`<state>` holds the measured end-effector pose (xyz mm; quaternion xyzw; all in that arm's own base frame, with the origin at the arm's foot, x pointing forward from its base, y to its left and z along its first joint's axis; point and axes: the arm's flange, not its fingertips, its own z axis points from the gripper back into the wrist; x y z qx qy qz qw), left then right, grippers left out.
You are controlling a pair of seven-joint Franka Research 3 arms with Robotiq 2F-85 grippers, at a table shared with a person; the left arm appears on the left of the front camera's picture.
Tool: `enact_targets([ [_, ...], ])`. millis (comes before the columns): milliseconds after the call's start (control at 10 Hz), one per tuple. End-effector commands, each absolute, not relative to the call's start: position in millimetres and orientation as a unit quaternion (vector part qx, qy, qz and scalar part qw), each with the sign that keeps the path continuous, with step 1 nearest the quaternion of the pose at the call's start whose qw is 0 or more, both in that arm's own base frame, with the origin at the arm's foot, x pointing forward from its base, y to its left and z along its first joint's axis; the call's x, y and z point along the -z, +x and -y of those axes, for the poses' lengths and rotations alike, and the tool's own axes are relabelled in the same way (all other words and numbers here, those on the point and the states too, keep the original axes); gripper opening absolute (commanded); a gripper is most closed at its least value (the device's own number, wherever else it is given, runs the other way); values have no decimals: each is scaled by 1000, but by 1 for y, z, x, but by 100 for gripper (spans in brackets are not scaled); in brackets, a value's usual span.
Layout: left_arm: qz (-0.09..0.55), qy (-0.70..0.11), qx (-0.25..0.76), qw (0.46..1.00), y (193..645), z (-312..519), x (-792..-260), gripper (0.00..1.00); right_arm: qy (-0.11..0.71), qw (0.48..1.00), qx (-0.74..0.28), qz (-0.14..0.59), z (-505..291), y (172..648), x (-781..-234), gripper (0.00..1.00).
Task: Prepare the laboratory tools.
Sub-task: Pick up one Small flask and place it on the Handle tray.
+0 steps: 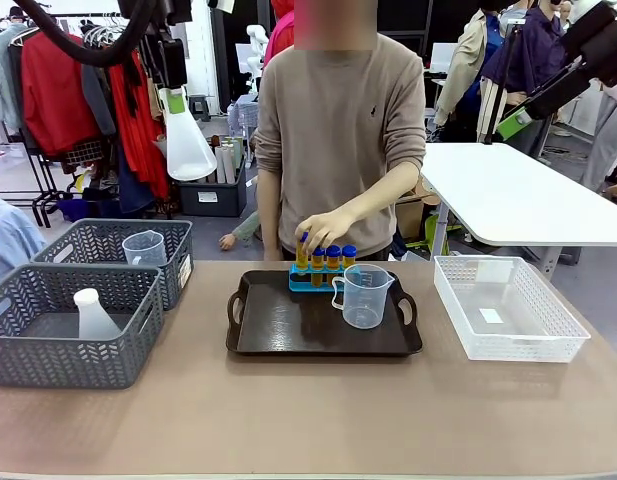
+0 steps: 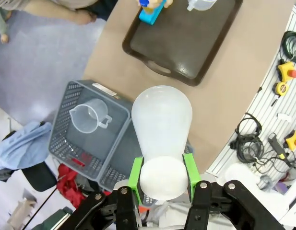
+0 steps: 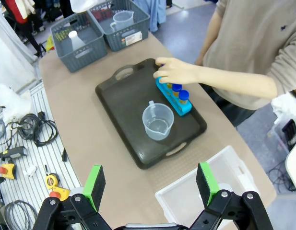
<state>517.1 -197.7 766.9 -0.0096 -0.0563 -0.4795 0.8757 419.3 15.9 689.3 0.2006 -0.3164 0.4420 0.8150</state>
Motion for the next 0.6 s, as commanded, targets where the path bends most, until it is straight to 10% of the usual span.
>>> enact_targets([
  [0,59,-9,480,875,516,198,-770,0,204,812,-444,319,-16,419,-691,100],
  [500,30,13,526,850,523,212,-756,0,204,812,-444,319,-16,419,-691,100],
])
